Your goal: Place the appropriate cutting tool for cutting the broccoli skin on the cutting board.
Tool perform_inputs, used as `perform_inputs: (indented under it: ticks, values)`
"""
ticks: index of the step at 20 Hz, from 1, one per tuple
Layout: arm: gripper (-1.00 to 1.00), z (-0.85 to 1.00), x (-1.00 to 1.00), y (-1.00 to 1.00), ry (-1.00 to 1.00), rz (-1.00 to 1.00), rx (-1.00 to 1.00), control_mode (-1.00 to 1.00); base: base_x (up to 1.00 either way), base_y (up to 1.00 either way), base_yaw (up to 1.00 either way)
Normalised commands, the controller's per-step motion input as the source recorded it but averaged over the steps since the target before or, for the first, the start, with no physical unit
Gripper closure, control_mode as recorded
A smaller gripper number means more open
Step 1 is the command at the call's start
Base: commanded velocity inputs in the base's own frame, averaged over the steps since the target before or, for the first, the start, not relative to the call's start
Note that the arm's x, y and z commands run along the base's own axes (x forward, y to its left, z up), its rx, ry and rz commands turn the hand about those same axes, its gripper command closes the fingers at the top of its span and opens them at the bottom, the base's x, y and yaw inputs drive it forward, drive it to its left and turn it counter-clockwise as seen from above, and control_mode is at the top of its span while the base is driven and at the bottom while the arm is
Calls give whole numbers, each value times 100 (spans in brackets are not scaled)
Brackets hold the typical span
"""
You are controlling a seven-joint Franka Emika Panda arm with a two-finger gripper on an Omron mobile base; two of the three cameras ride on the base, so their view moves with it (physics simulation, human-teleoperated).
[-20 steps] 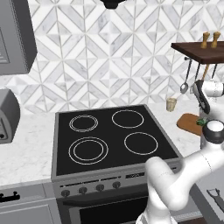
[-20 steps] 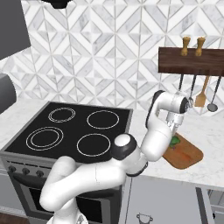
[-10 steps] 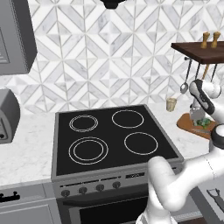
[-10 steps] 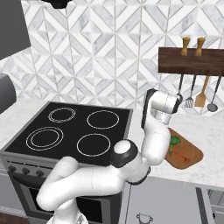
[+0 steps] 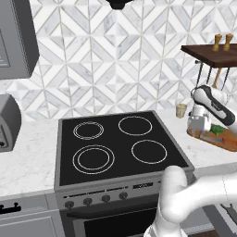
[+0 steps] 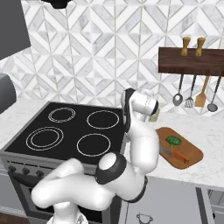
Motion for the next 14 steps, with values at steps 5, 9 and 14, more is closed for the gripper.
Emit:
perform_inputs:
  ticks: [5, 9, 14]
  values:
    - [-100, 44, -64, 100, -9, 0, 0, -100, 0, 0, 0]
    - [-100, 49, -72, 100, -9, 0, 0, -100, 0, 0, 0]
    - [-100, 51, -76, 100, -11, 0, -1, -100, 0, 0, 0]
